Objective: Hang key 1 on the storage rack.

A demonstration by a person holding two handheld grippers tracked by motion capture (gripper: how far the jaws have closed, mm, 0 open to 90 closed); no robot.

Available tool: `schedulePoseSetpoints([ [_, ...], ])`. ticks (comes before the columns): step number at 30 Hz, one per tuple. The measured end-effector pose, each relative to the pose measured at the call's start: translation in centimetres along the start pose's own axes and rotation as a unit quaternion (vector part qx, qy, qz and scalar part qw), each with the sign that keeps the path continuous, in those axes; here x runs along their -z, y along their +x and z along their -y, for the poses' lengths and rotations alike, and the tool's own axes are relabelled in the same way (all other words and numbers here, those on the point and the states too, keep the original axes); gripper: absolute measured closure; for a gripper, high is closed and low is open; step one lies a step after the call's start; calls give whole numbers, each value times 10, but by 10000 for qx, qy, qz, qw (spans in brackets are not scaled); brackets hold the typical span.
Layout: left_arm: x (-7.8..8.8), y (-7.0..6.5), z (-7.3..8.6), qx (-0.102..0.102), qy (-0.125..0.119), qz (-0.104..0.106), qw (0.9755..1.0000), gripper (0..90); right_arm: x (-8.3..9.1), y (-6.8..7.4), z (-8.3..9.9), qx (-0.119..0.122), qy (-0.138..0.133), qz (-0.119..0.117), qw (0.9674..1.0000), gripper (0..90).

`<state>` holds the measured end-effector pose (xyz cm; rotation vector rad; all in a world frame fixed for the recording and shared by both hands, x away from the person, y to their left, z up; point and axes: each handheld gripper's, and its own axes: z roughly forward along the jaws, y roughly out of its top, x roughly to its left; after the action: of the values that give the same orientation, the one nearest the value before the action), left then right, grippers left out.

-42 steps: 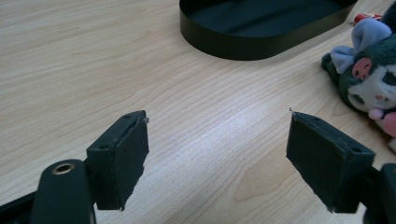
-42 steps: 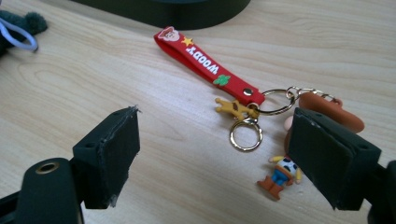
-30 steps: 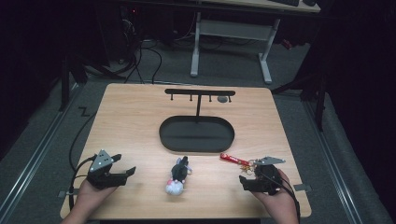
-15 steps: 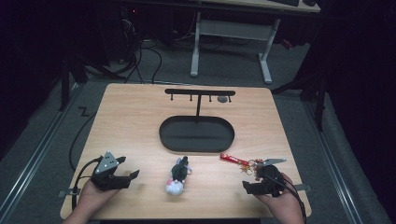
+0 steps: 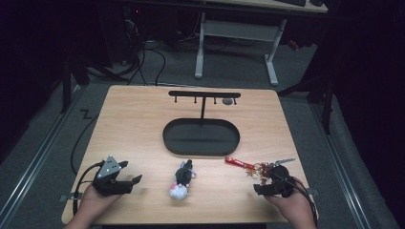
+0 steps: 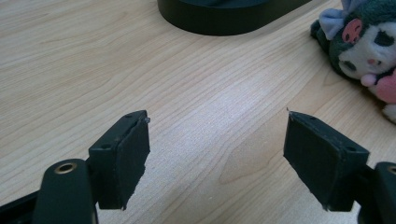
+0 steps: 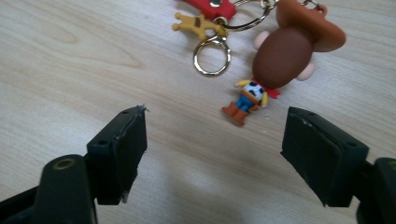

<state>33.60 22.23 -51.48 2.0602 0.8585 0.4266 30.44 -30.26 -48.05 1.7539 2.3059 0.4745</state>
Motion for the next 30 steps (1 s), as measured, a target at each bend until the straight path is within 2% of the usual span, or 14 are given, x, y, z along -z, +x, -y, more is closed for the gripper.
schedulePoseSetpoints([
  [1, 0, 0, 0, -8, 7, 8, 10000, 231, -1, -3, -4, -95, 78, 47, 9999, 284],
  [5, 0, 1, 0, -31, 4, -23, 10000, 231, -5, -6, -10, -182, 136, 135, 9997, 368],
  [12, 2, 3, 0, -4, -19, -24, 10000, 233, -10, -10, -19, -383, 213, 245, 9987, 403],
  [18, 3, 2, 0, -44, 10, -39, 10000, 234, -15, -12, -25, -523, 314, 328, 9976, 483],
  [23, 2, 2, 0, -48, 12, -29, 10000, 234, -16, -15, -27, -643, 289, 321, 9970, 535],
  [30, 2, 2, 0, -62, 28, -34, 10000, 235, -17, -17, -27, -695, 321, 303, 9966, 547],
])
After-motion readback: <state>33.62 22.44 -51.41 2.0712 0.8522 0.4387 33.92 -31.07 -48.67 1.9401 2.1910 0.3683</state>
